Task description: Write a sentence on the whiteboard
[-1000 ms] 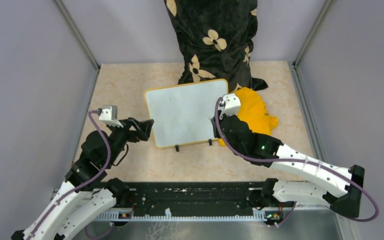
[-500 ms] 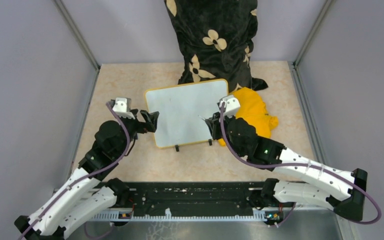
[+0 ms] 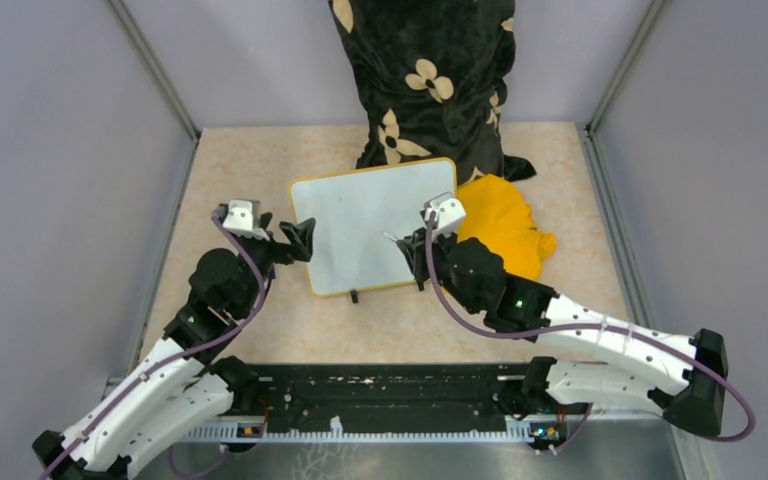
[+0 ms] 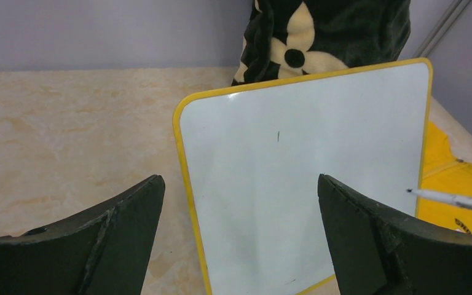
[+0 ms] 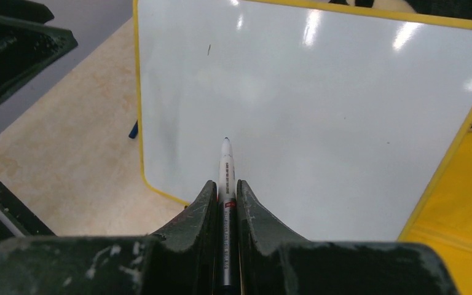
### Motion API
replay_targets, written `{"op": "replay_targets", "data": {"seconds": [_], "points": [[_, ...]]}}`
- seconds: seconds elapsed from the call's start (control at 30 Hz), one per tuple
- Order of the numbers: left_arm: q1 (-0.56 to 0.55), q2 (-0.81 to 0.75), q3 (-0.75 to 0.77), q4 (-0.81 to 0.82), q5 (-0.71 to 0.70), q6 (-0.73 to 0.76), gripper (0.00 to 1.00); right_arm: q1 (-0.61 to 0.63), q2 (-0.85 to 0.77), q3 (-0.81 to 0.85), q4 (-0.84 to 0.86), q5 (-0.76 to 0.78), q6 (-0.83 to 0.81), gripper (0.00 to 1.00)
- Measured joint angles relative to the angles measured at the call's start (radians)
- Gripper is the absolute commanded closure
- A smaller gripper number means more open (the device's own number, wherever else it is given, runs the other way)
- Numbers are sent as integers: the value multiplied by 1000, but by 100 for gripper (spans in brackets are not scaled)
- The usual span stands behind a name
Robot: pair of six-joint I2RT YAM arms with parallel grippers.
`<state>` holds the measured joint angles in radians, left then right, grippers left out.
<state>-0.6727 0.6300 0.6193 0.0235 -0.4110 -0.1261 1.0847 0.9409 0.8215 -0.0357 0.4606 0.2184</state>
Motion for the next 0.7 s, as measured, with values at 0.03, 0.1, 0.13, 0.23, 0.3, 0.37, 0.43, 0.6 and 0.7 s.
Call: {"op": "replay_targets", "data": {"seconds": [0.03,0.1,0.13,0.23,0.3,0.37,0.43,0.6,0.7], "points": [[0,-10,0,3,-1,-13,1,6,16,2,-3,1,0,100],[0,-25,0,10,-5,-48,1,39,44,12,-1,17,-3,100],[0,-32,0,19,-5,-69,1,60,56,14,7,26,-5,100],[0,-19,18,17,8,-80,1,135,86,19,36,89,-11,100],[0,14,57,2,26,-66,1,181,109,19,67,140,-23,100],[0,60,107,-4,25,-37,2,223,142,25,101,192,-42,100],[2,89,133,-13,12,-23,1,254,179,33,137,236,-62,100],[89,101,135,-66,59,-46,2,270,212,29,190,304,-97,100],[226,87,104,-81,153,-111,2,270,209,25,232,319,-112,100]]}}
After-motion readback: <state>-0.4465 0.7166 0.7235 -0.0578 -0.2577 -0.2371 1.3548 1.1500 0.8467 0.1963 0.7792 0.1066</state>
